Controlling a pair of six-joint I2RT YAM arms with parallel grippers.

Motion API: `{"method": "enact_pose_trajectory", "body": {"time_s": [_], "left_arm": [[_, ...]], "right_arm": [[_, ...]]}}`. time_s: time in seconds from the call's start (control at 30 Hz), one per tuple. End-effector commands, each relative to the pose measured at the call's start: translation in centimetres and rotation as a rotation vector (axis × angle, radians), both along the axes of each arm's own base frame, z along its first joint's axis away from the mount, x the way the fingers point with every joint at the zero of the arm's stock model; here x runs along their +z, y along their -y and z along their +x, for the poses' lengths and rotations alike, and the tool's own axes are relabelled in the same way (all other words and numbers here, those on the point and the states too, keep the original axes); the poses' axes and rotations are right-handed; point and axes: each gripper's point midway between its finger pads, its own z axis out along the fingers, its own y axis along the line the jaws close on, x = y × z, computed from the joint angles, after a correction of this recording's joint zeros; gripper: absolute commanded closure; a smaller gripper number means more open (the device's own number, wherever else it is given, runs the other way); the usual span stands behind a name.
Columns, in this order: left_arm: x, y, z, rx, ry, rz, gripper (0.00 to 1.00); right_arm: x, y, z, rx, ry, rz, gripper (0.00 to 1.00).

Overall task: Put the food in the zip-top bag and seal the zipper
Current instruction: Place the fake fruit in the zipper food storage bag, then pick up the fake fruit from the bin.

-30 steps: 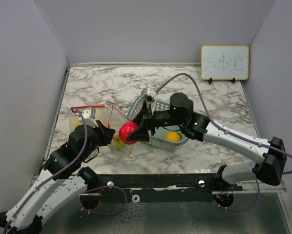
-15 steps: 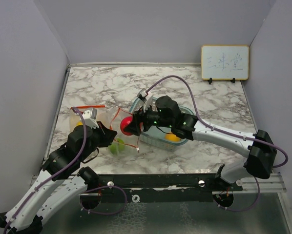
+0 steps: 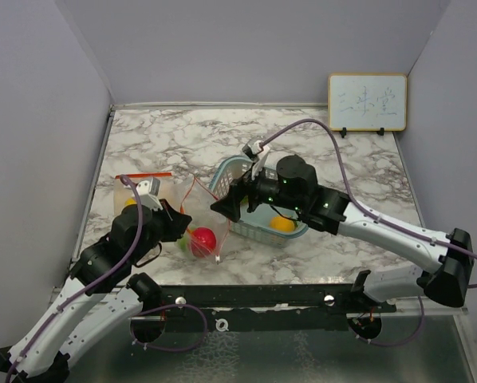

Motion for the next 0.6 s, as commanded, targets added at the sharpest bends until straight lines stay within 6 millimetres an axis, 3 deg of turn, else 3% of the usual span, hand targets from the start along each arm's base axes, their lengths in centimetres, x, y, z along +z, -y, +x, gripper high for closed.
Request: {"method": "enact_pose_trajectory", "body": {"time_s": [0.0, 0.17, 0.27, 0.57], "left_arm": [[1.5, -1.7, 0.1, 0.073, 0.046, -0.009, 1.0], [2.8, -3.0, -0.1, 0.13, 0.097, -0.045, 1.0], [2.8, -3.2, -0.2, 0.134, 0.101, -0.047, 1.0], [2.5, -2.5, -0.3, 0.095, 0.098, -0.045, 1.0]], "right_arm": [[1.7, 3.2, 1.7, -0.178, 0.041, -0.005, 0.0], [-2.5, 7.0, 5.1, -0.491, -0.052, -0.192, 0.0], [-5.3, 8.3, 6.6, -0.634, -0.1, -0.282, 0.0], [-9.9, 7.5, 10.4, -0.728, -0.149, -0.315, 0.02]]}}
